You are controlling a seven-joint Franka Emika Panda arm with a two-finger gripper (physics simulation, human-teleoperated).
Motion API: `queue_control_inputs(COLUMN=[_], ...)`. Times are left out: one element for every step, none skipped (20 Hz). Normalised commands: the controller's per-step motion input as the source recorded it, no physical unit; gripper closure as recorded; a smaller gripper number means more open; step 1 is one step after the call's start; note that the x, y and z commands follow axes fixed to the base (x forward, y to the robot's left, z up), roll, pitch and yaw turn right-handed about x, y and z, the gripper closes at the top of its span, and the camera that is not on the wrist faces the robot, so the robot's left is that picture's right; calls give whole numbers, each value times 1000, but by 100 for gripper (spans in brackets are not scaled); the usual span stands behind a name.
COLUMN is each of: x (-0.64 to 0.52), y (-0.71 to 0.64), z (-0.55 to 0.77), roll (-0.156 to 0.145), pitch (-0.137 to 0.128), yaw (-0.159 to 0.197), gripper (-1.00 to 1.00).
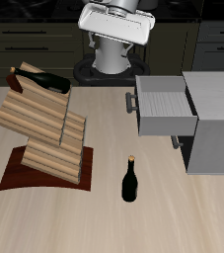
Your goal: Place the wine bottle from the drawer onto the top layer of the wine rack and close the drawer
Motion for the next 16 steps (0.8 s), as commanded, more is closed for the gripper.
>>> queue_control_inputs(x=[-126, -32, 61, 111, 86, 153, 143, 68, 149, 113, 100, 49, -24, 75, 124, 61], y=[70, -20, -88, -12, 4, -270, -32, 4, -55, 157, 46, 52, -19, 71, 44, 13], z=[-59, -41, -91, -20, 108, 11, 28, 117, -84, -78, -61, -13, 7, 68, 16, 144], roll=[-27, 14, -39, -35, 21, -130, -12, -10, -87, 49, -11, -30, 0, -63, 44, -37], pitch=[154, 24, 118, 141, 18, 87, 116, -37, 134, 143, 83, 63, 0, 78, 131, 67], yaw=[123, 144, 51, 100, 201, 51, 103, 183, 105, 169, 116, 70, 0, 255, 69, 56], gripper=[-100, -100, -100, -100, -100, -100, -100, -100, -100, -100, -100, -100, -100, -100, -100, -100])
